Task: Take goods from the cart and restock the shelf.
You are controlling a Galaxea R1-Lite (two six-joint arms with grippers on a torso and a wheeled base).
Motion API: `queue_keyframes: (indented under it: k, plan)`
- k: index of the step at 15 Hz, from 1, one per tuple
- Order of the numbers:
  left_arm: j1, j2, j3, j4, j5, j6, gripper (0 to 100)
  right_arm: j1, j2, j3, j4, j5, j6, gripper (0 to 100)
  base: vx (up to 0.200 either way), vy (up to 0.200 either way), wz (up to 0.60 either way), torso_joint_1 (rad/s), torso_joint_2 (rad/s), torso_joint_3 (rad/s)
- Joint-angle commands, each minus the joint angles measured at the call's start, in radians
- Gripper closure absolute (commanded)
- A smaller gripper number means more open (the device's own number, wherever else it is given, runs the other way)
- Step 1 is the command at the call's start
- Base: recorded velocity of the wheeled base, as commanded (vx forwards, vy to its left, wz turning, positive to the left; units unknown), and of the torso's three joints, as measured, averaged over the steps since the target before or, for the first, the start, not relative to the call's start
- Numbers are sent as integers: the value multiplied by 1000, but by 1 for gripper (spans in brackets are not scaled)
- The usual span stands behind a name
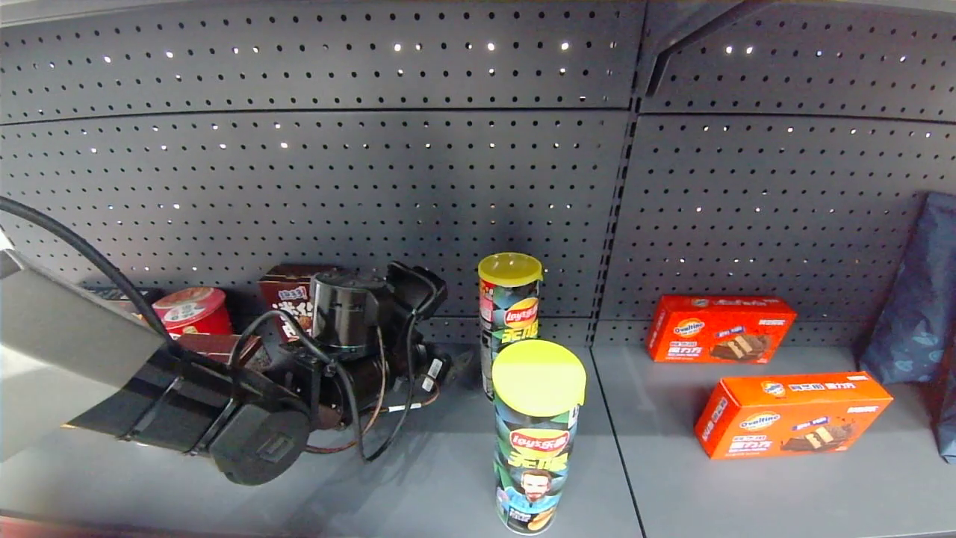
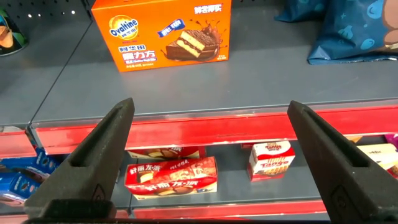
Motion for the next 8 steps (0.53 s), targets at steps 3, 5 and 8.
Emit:
queue_keyframes:
  k: [3, 5, 8]
  plan:
    - [-9, 49, -38, -1, 0, 0, 0, 1, 2, 0, 0, 0, 0, 0, 0, 0, 0, 0, 0, 0]
    - [-14, 64, -53, -1, 0, -3, 0, 1, 2, 0, 0, 0, 0, 0, 0, 0, 0, 0, 0, 0]
    - [-15, 80, -76, -1, 0, -1, 0, 1, 2, 0, 0, 0, 0, 0, 0, 0, 0, 0, 0, 0]
